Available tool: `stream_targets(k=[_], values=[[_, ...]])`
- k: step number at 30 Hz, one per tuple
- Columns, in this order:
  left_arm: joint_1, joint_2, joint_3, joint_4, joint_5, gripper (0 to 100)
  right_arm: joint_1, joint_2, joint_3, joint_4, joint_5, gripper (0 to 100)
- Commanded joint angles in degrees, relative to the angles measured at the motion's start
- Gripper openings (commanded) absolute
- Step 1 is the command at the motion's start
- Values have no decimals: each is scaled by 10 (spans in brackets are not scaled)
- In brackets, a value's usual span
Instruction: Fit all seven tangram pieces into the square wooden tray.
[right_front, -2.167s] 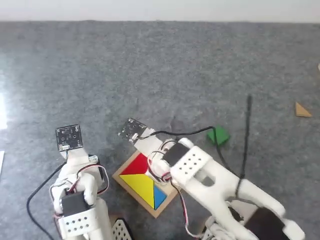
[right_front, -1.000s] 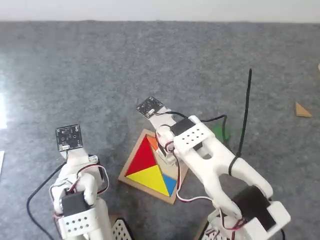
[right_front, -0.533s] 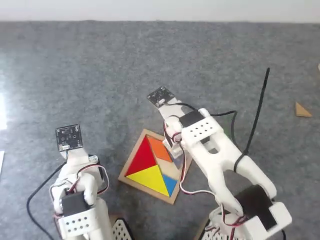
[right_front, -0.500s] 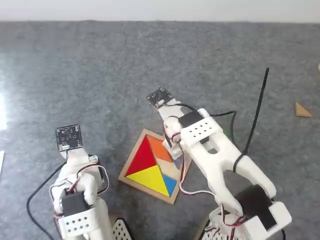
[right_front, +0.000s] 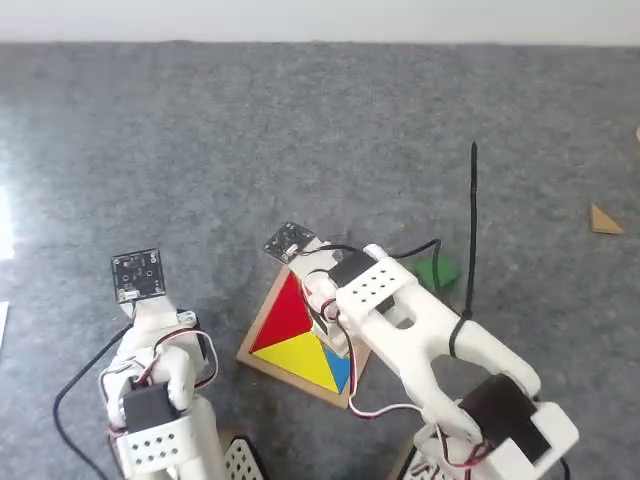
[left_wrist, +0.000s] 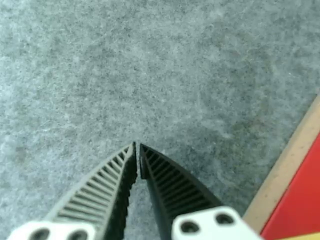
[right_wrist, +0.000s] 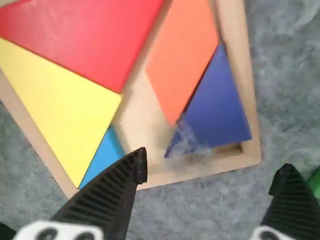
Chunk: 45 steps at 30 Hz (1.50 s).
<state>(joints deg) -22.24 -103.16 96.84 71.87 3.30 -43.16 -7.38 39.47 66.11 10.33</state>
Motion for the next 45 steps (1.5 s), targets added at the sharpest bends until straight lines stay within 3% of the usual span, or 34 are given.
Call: stream_targets(k=[1, 8, 26, 30, 34, 40, 45], values=[[-2, -11, -4, 4, -3, 13, -9, -27, 2, -22, 13, 384], [-2, -11, -4, 4, -3, 13, 78, 8, 4, -71, 72, 384], [-2, -11, -4, 4, -3, 13, 196, 7, -100, -107, 63, 384], [-2, -11, -4, 4, -3, 13, 174, -11, -105, -58, 47, 384], [-2, -11, -4, 4, -3, 13, 98, -75, -79, 3, 42, 384], [-2, -11, -4, 4, -3, 13, -16, -111, 33, -64, 42, 384], [-2, -11, -4, 4, -3, 13, -23, -80, 63, -121, 43, 384]])
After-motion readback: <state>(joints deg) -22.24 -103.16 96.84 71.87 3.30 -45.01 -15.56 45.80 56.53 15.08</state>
